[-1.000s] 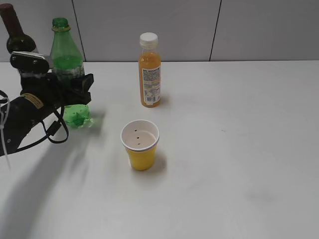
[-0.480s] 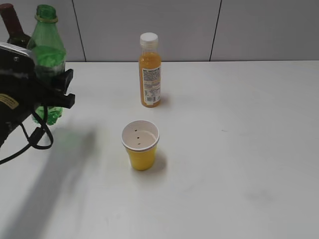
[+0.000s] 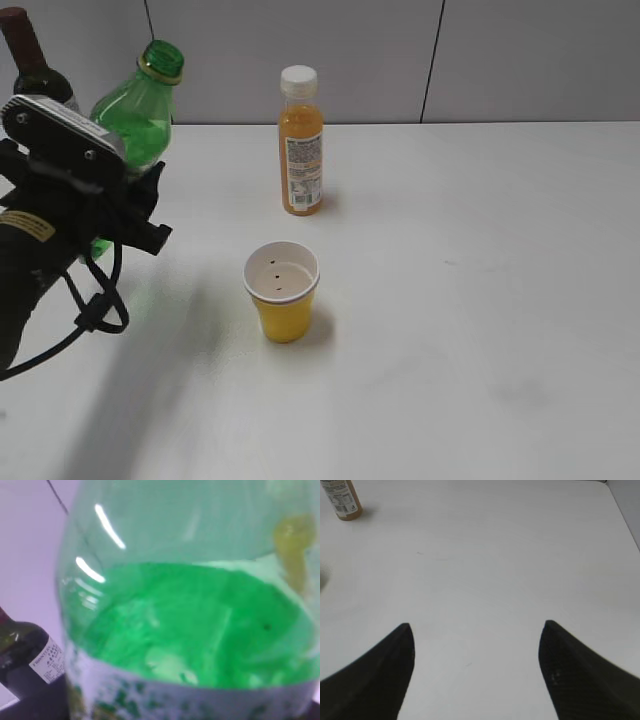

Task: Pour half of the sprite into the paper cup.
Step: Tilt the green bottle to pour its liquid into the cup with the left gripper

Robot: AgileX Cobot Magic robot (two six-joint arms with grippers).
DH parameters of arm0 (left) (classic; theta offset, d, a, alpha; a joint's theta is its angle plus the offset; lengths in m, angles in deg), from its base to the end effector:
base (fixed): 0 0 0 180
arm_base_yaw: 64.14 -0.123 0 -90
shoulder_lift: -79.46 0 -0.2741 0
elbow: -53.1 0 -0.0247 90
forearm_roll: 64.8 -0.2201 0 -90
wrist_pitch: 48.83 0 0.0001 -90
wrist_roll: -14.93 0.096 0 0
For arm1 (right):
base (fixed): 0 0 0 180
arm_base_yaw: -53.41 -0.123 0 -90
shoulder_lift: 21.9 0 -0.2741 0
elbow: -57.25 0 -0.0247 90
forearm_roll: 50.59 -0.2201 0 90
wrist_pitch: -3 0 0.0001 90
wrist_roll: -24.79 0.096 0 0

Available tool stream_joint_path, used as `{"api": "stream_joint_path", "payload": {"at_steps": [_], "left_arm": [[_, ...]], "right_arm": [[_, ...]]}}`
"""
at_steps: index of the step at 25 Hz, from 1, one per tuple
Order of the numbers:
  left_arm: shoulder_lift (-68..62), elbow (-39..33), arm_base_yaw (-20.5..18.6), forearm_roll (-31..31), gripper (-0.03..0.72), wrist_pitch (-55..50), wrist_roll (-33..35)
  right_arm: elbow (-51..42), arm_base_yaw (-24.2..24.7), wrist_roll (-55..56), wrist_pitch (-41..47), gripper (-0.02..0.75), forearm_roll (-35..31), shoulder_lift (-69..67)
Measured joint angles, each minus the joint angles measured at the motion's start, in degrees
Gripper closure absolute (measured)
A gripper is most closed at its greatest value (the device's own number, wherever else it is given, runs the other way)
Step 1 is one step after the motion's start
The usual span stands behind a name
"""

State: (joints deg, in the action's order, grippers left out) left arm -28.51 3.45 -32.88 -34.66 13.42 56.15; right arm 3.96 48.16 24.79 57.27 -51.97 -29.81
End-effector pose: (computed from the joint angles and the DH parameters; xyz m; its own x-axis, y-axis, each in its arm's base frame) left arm 0.2582 -0.1069 0.1762 -0.0798 0.5094 -0.8568 0.1389 0.8569 0.4965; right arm -0.0041 0.0015 0.2470 -0.4296 -0.0254 -0.9027 -0.1030 0.9945 0.0211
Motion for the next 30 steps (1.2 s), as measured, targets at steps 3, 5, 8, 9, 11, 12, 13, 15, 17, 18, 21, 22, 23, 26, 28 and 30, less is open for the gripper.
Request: {"api": "stream_joint_path", "payload": {"at_steps": [3,5,8,9,11,12,13,15,17,18,21,22,23,26,28,30], "left_arm": [[0.07,-0.02,2.19,3.72,0.206,0.05,4.55],[0.07,-0.08,3.28,5.44,0.206,0.11,7.60],[0.07,-0.16,3.97,7.10,0.206,0.28,11.35],[0.07,-0.16,4.08,7.50,0.206,0.32,12.71],[0.07,-0.16,4.08,7.93,0.206,0.40,15.62],[0.07,-0.16,4.08,8.20,0.206,0.40,17.27],[0.07,-0.16,4.08,8.37,0.206,0.40,18.73],[0.07,-0.16,4.08,8.66,0.207,0.40,20.99],[0.07,-0.16,4.08,8.72,0.207,0.40,22.23],[0.07,-0.16,4.08,8.72,0.207,0.40,22.57],[0.07,-0.16,4.08,8.72,0.207,0.40,24.53],[0.07,-0.16,4.08,8.72,0.207,0.40,25.45],[0.07,-0.16,4.08,8.74,0.207,0.40,26.32],[0.07,-0.16,4.08,8.74,0.209,0.42,27.60],[0.07,-0.16,4.08,8.74,0.209,0.47,28.55],[0.07,-0.16,4.08,8.74,0.209,0.47,30.67]], "right_arm": [[0.00,0.00,0.00,0.00,0.155,0.00,0.00],[0.00,0.00,0.00,0.00,0.155,0.00,0.00],[0.00,0.00,0.00,0.00,0.155,0.00,0.00],[0.00,0.00,0.00,0.00,0.155,0.00,0.00],[0.00,0.00,0.00,0.00,0.155,0.00,0.00],[0.00,0.00,0.00,0.00,0.155,0.00,0.00],[0.00,0.00,0.00,0.00,0.155,0.00,0.00],[0.00,0.00,0.00,0.00,0.155,0.00,0.00],[0.00,0.00,0.00,0.00,0.155,0.00,0.00],[0.00,0.00,0.00,0.00,0.155,0.00,0.00],[0.00,0.00,0.00,0.00,0.155,0.00,0.00],[0.00,0.00,0.00,0.00,0.155,0.00,0.00],[0.00,0.00,0.00,0.00,0.155,0.00,0.00],[0.00,0.00,0.00,0.00,0.155,0.00,0.00],[0.00,0.00,0.00,0.00,0.155,0.00,0.00],[0.00,0.00,0.00,0.00,0.155,0.00,0.00]]}}
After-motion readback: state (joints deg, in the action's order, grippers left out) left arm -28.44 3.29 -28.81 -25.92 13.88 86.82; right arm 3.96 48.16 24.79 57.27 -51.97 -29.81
